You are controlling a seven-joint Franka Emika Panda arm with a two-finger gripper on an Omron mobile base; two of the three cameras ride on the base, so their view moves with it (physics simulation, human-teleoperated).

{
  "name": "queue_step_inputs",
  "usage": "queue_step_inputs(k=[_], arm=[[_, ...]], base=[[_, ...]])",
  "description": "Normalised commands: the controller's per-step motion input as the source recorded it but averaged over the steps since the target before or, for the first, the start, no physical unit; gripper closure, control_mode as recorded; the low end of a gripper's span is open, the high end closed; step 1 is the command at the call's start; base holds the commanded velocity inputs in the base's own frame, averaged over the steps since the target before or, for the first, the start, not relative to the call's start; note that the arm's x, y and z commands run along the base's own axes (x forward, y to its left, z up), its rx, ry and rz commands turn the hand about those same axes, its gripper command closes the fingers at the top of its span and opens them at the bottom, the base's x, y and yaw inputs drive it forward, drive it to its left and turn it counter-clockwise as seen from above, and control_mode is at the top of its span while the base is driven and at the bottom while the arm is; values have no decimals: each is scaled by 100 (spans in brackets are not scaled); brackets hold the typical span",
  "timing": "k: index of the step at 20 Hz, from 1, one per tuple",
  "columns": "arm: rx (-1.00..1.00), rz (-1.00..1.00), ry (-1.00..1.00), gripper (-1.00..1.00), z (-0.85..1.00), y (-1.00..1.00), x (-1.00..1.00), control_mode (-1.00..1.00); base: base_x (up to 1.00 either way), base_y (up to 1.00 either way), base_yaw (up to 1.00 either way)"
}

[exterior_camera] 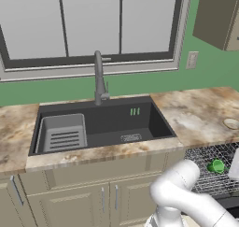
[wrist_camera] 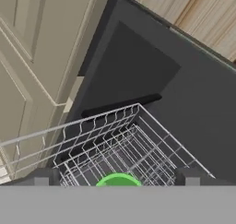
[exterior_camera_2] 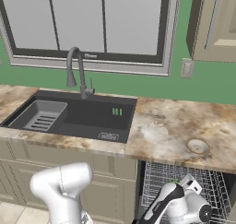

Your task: Pick up the cup and bowl from the counter, place them in the dishwasher, and close the dishwasher door.

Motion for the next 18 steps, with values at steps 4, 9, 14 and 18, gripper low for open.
queue_step_inputs(k=[4, 9, 14, 18], arm=[[-11, 0, 0, -100, 22, 0, 0, -100], [-11, 0, 0, -100, 28, -1, -17, -100], [-3, 0, 0, -100, 33, -15, -15, -100], [-5, 0, 0, -100, 26, -20, 0, -100]], base=[[0, 0, 0], [0, 0, 0], [0, 0, 0], [0, 0, 0]])
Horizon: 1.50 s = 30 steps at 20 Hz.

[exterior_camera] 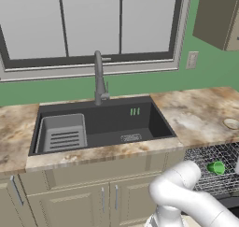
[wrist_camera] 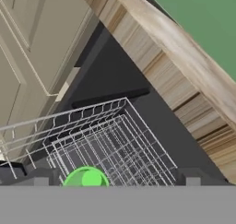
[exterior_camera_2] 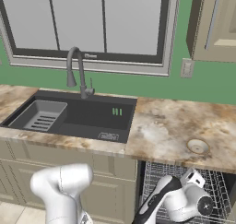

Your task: Pick up the cup and bowl from the counter, place them in the dishwasher, and close the dishwasher door.

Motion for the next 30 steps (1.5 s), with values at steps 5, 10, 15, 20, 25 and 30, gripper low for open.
queue_step_inputs(k=[5, 10, 15, 20, 25, 30], arm=[[-7, 0, 0, -100, 33, -21, 0, -100], [-5, 0, 0, -100, 38, -16, 0, -100], [-4, 0, 0, -100, 25, -21, 8, -100], [-8, 0, 0, -100, 8, -23, 30, -100], [-9, 0, 0, -100, 17, -28, 26, -100], [-5, 0, 0, -100, 10, -29, 15, -100]], base=[[0, 0, 0], [0, 0, 0], [0, 0, 0], [0, 0, 0], [0, 0, 0], [0, 0, 0]])
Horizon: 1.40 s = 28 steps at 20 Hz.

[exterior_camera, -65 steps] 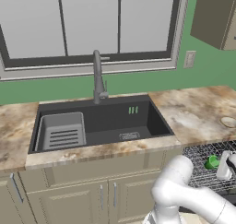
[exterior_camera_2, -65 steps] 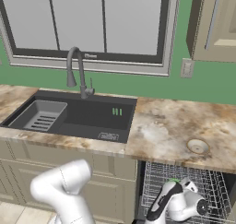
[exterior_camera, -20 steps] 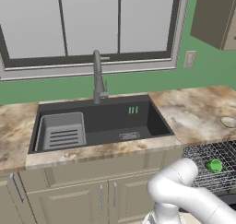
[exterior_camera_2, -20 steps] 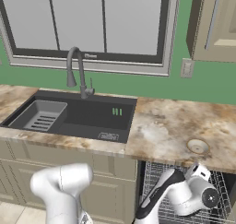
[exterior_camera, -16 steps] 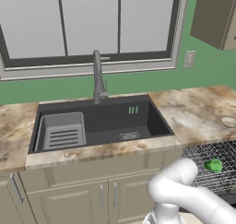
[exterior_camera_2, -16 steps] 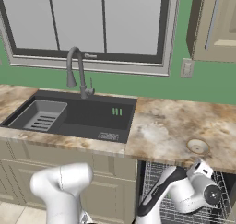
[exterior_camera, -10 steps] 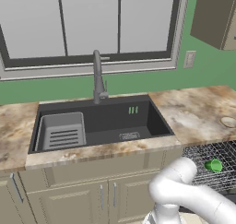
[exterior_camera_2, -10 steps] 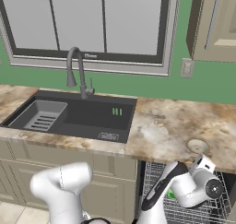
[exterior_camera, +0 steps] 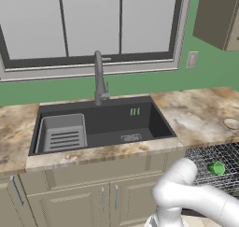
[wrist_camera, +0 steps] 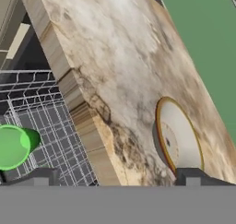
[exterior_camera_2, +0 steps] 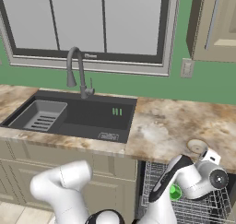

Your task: Pick up the cup and bowl from the counter, place them in the dishwasher, and close the dishwasher door.

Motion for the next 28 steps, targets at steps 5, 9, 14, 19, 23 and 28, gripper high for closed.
queue_step_inputs(k=[5, 9, 14, 19, 23, 28], arm=[[0, 1, 0, -100, 0, -27, 19, -100], [0, 5, 0, -100, 0, -19, 21, -100], [0, 6, 0, -100, 1, -11, 25, -100], [0, 5, 0, -100, 3, -9, 20, -100], [0, 4, 0, -100, 1, -10, 20, -100], [0, 2, 0, -100, 12, -3, 11, -100]], base=[[0, 0, 0], [0, 0, 0], [0, 0, 0], [0, 0, 0], [0, 0, 0], [0, 0, 0]])
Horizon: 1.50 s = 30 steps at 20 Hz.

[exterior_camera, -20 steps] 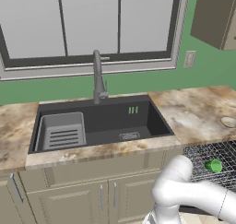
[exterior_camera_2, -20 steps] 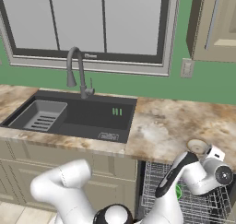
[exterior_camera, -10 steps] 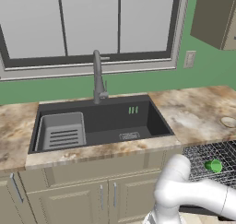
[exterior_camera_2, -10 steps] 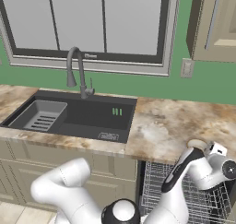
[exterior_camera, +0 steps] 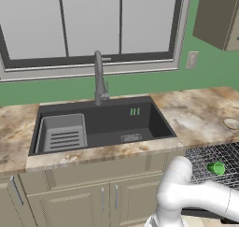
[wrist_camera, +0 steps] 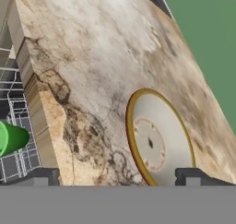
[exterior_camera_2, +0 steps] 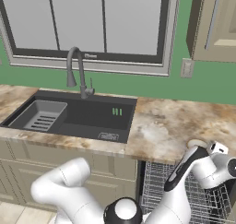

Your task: Pick up the cup and bowl from the counter, place them in the dishwasher, and close the dishwasher door.

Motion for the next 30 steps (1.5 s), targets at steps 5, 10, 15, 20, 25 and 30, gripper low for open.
queue_step_inputs(k=[5, 10, 15, 20, 25, 30], arm=[[0, 0, -1, -100, 48, 0, 0, -100], [0, 0, -1, -100, 38, 0, 0, -100], [0, 1, 0, -100, 2, 0, 3, -100], [-1, 5, 0, -100, 0, 0, 0, -100], [-3, 6, 1, -100, -12, 0, 1, -100], [-7, 6, 3, -100, -36, 0, 6, -100]], base=[[0, 0, 0], [0, 0, 0], [0, 0, 0], [0, 0, 0], [0, 0, 0], [0, 0, 0]])
